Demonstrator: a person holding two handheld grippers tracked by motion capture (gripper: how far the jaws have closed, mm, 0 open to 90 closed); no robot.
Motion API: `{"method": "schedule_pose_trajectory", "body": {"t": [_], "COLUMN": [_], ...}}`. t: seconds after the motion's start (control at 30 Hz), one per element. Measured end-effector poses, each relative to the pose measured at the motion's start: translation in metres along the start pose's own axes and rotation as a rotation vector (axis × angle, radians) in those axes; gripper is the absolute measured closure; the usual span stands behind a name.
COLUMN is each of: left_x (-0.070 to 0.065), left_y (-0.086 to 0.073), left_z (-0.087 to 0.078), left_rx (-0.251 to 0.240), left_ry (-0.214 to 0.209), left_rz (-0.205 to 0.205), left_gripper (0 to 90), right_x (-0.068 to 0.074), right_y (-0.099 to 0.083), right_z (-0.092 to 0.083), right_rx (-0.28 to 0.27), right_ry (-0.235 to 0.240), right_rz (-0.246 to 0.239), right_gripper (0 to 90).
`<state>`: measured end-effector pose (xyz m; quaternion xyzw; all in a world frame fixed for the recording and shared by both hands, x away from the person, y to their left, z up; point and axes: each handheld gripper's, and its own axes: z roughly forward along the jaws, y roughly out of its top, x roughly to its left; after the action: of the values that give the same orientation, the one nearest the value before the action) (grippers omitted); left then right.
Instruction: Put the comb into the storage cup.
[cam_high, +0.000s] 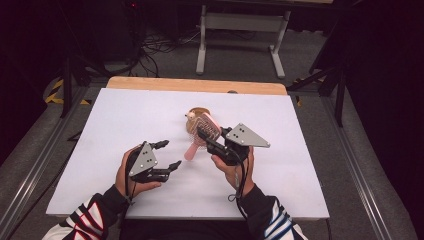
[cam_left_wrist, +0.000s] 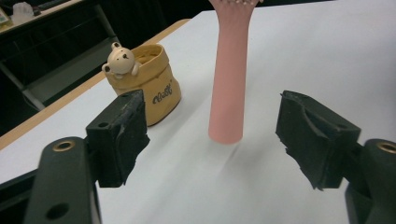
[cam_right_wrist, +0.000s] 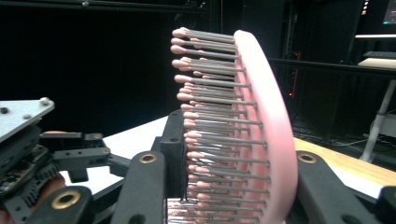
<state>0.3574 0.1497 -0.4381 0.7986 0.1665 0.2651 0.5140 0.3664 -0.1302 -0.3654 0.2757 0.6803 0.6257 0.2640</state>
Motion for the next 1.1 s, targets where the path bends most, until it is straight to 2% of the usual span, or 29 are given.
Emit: {"method": "schedule_pose_trajectory", "body": {"t": [0.07,0.13,0.3,0.37,0.43,0.5,0.53,0.63,0.8,0.87,1.1], "left_x": [0.001,0.003,0.007,0.008,0.009,0.01,0.011,0.014,0.016,0.018,0.02], "left_y": [-0.002,-0.005,-0.013,-0.016,-0.02,-0.024,-0.025,-0.031,-0.04,-0.044,-0.049], "left_z": [-0.003,-0.006,-0.012,-0.015,-0.02,-0.023,-0.025,-0.032,-0.04,-0.044,-0.057], "left_rx": [0.008,0.007,0.025,0.033,0.023,0.034,0.035,0.021,0.042,0.043,0.035], "left_ry": [0.016,0.0,-0.005,0.003,0.007,0.023,0.025,0.026,0.041,0.036,0.065], "left_rz": [0.016,-0.001,-0.008,-0.003,-0.016,0.006,0.004,-0.03,-0.049,-0.068,-0.082], "left_gripper": [23.6,22.2,19.5,18.7,18.5,17.7,16.6,14.7,12.1,11.1,9.3], "right_x": [-0.002,-0.003,-0.005,-0.006,-0.007,-0.008,-0.008,-0.01,-0.013,-0.014,-0.016], "right_y": [0.001,0.001,0.002,0.003,0.004,0.004,0.003,0.003,0.005,0.005,0.007], "right_z": [-0.001,-0.002,-0.005,-0.006,-0.008,-0.009,-0.01,-0.012,-0.016,-0.017,-0.02], "right_rx": [-0.001,-0.002,-0.004,-0.005,-0.011,-0.011,-0.014,-0.013,-0.022,-0.024,-0.031], "right_ry": [-0.004,-0.016,-0.024,-0.032,-0.037,-0.037,-0.038,-0.041,-0.05,-0.052,-0.065], "right_rz": [-0.002,-0.008,-0.013,-0.018,-0.023,-0.025,-0.021,-0.024,-0.021,-0.02,-0.025], "right_gripper": [63.7,63.7,63.7,63.7,63.8,63.7,63.7,63.7,63.8,63.7,63.7]}}
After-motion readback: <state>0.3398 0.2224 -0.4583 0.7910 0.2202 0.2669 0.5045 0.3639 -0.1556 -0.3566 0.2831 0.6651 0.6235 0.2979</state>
